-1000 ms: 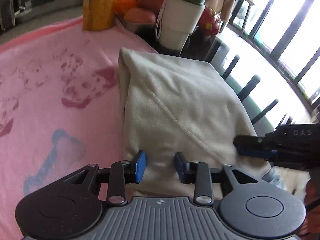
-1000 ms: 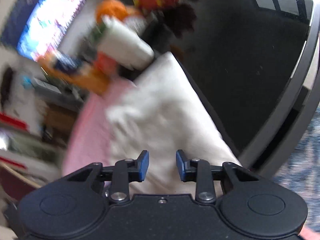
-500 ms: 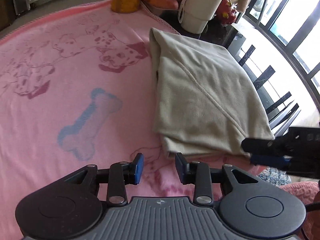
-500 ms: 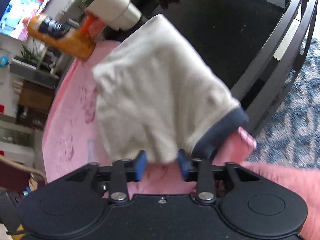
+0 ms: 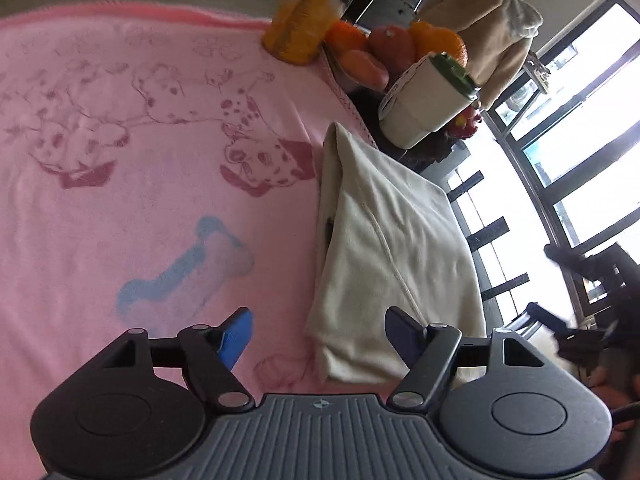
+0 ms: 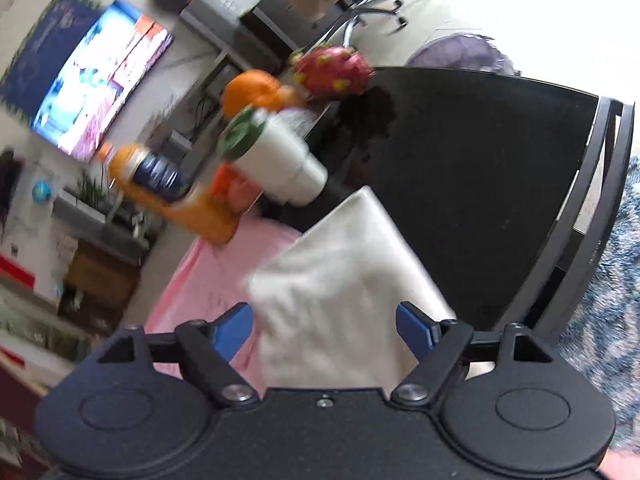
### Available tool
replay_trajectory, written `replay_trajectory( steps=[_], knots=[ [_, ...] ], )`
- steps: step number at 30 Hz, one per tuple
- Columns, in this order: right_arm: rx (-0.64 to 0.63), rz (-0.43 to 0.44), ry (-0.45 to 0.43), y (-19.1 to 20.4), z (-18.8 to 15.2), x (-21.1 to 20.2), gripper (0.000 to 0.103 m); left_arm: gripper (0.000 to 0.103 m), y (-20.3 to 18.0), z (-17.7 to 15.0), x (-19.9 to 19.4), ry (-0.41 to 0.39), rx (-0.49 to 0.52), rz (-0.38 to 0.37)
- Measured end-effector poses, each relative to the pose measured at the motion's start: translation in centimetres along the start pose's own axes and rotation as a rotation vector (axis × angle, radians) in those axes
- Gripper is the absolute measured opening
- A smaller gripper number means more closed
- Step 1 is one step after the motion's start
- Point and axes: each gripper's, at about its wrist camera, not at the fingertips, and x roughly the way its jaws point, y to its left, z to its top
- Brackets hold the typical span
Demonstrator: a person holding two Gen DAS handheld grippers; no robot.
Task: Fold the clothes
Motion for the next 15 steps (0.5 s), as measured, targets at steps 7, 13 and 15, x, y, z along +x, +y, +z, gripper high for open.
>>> replay_trajectory(
  steps=[7, 13, 15],
  knots=[
    [-0.022, 0.024, 0.072, -3.0, 2.4, 5.0, 0.063, 0.072, 0.3, 1.0, 5.5, 0.049, 0.017, -0.033],
    [-0.105, 0.046, 0.158, -3.1, 3.2, 8.9, 0.048, 0.062, -0.4, 1.2, 7.4, 0.057, 0.082, -0.111],
    [-0.128, 0.058, 0.180, -2.6, 3.0, 9.3, 0.034, 0.041, -1.0, 1.2, 7.5, 0.058, 0.106, -0.105]
  ],
)
